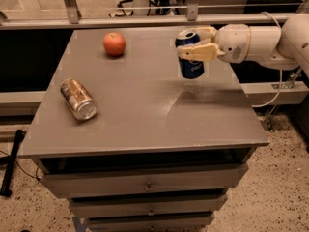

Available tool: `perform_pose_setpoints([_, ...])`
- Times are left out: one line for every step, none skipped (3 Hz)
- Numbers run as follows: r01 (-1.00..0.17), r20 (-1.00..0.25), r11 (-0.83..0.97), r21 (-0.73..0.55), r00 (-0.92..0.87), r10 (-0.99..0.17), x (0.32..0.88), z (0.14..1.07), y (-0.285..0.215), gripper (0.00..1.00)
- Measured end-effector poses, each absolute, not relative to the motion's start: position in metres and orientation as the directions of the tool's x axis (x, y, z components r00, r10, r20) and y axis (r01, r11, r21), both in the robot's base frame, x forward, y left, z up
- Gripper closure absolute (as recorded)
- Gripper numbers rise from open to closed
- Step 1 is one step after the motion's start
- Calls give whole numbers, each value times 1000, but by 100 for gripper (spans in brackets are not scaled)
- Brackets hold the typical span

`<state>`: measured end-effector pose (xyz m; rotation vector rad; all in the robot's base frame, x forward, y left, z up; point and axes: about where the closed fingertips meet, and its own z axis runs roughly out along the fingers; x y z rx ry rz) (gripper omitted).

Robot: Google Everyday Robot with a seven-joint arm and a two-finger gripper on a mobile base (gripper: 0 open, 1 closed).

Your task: Place pepsi can upright

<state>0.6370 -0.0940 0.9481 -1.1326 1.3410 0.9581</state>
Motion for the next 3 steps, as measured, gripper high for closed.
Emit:
perform_pose_setpoints([-982, -998, 180, -59, 55, -30, 631, 939, -101, 100])
perform_pose_setpoints([-986, -998, 158, -56, 61, 27, 628, 930, -108, 100])
perform_pose_setpoints([-987, -992, 120, -104, 112, 60, 621, 922, -109, 82])
